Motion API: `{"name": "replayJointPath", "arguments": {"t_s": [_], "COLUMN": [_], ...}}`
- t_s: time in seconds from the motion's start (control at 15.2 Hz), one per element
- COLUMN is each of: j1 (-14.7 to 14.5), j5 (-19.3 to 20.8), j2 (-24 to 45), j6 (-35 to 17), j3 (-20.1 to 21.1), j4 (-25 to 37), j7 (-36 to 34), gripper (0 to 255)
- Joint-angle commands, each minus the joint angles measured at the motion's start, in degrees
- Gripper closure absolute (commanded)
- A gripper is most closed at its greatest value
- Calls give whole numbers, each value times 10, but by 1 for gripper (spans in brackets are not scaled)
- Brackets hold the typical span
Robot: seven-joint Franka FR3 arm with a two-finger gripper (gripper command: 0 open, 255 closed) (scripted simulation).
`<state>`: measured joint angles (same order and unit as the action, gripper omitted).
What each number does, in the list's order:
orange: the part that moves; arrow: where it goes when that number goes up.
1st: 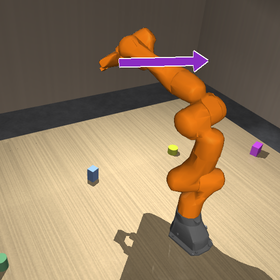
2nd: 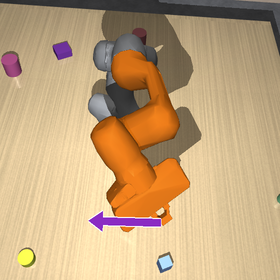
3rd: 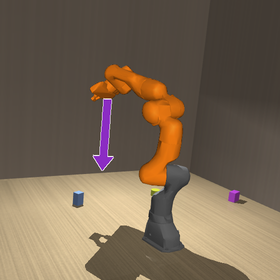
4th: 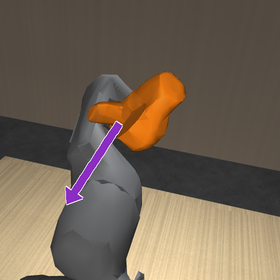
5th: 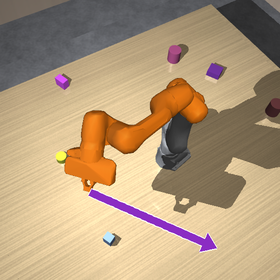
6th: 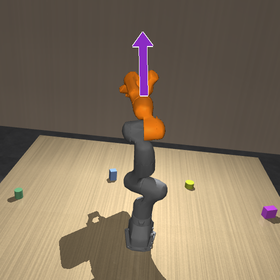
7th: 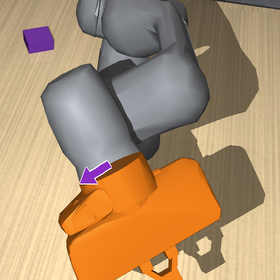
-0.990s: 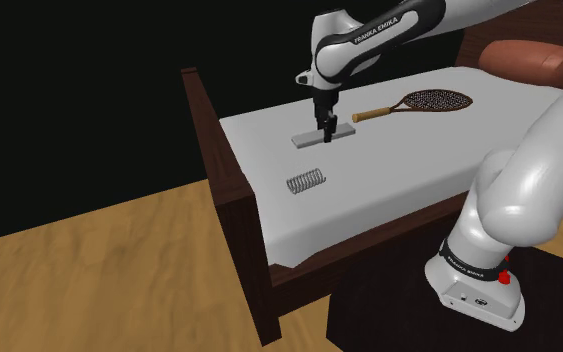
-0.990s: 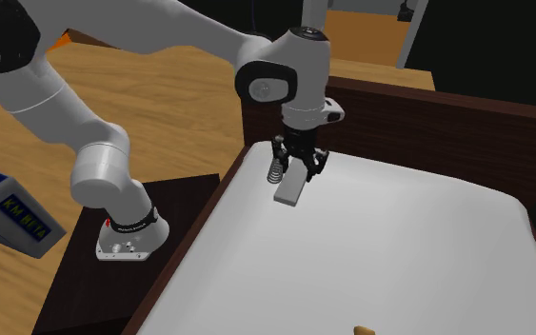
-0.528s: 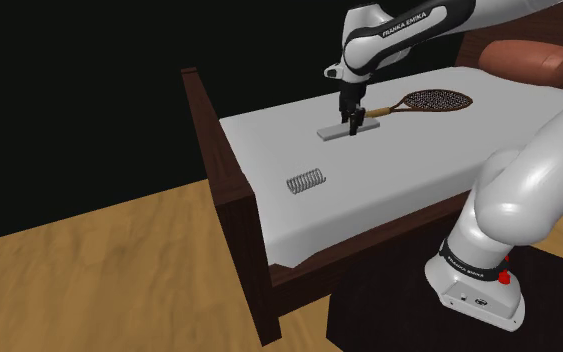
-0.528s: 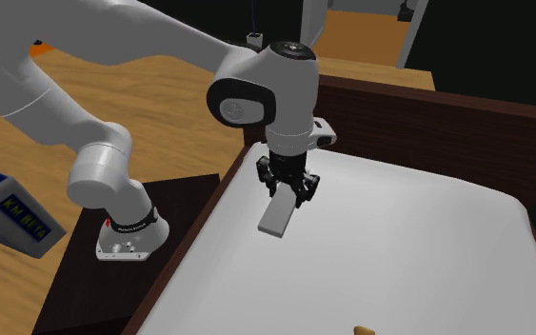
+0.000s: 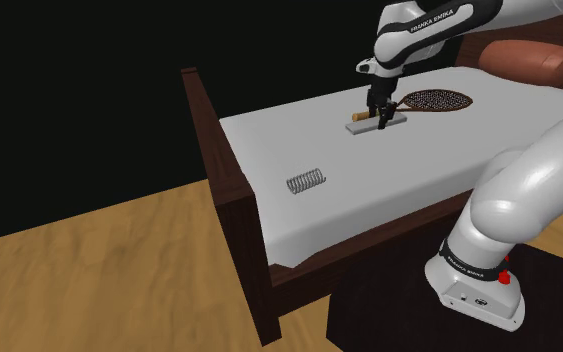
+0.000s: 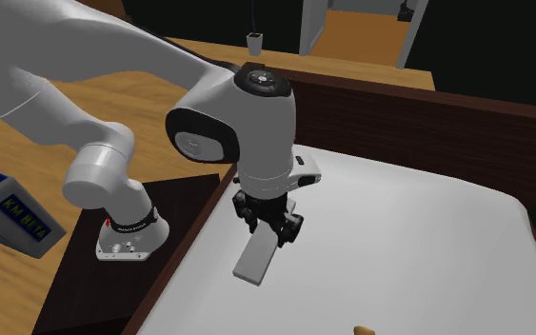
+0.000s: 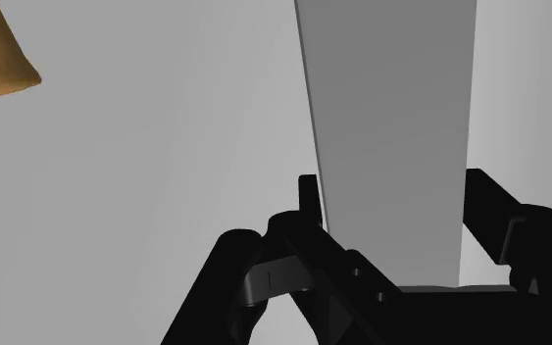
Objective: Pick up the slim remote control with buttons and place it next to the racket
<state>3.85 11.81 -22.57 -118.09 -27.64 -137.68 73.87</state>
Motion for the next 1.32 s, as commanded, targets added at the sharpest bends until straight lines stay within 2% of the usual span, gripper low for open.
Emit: {"name": "replayJointPath", "arguments": {"t_s": [0.0, 0.46, 1.25], "j1": [12, 47, 39], "j5": [8, 25, 13], "j2": [-2, 13, 63], "j6": [-1, 1, -102], "j3": [-20, -98, -127], "j4": [0, 30, -27], "j7": [28, 134, 148], "gripper": [255, 255, 255]}}
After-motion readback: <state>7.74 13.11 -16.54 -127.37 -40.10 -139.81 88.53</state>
